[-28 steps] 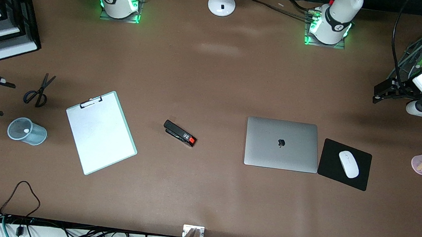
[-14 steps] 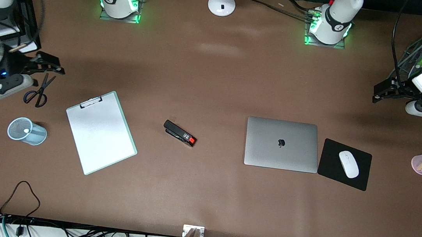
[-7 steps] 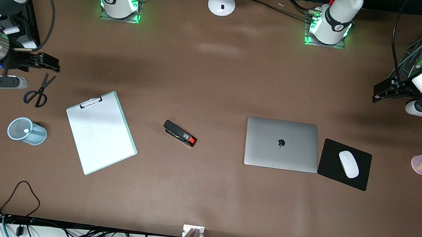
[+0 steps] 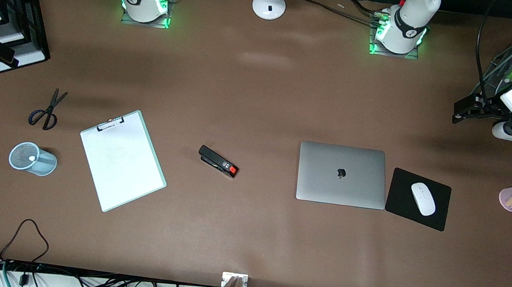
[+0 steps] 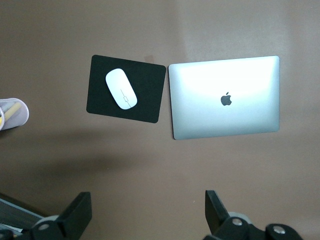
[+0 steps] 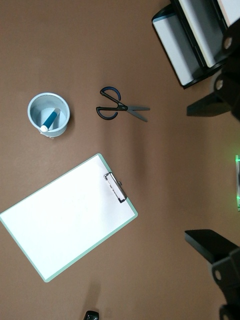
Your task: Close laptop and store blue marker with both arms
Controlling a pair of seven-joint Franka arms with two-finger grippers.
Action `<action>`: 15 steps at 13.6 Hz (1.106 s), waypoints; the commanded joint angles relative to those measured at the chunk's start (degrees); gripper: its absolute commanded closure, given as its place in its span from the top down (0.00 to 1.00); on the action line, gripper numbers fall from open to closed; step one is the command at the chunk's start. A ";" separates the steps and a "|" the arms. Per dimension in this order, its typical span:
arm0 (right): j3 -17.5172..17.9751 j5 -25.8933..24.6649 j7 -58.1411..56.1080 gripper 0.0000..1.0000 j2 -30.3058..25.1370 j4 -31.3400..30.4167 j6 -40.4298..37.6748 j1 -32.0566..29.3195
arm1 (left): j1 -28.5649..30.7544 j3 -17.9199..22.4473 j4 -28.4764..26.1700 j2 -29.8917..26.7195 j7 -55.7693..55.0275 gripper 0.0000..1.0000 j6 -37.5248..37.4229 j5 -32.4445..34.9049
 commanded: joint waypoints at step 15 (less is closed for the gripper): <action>0.31 0.54 1.60 1.00 -6.03 -8.27 7.71 -0.16 | 0.56 -0.21 2.78 0.26 0.88 1.00 -2.83 -1.13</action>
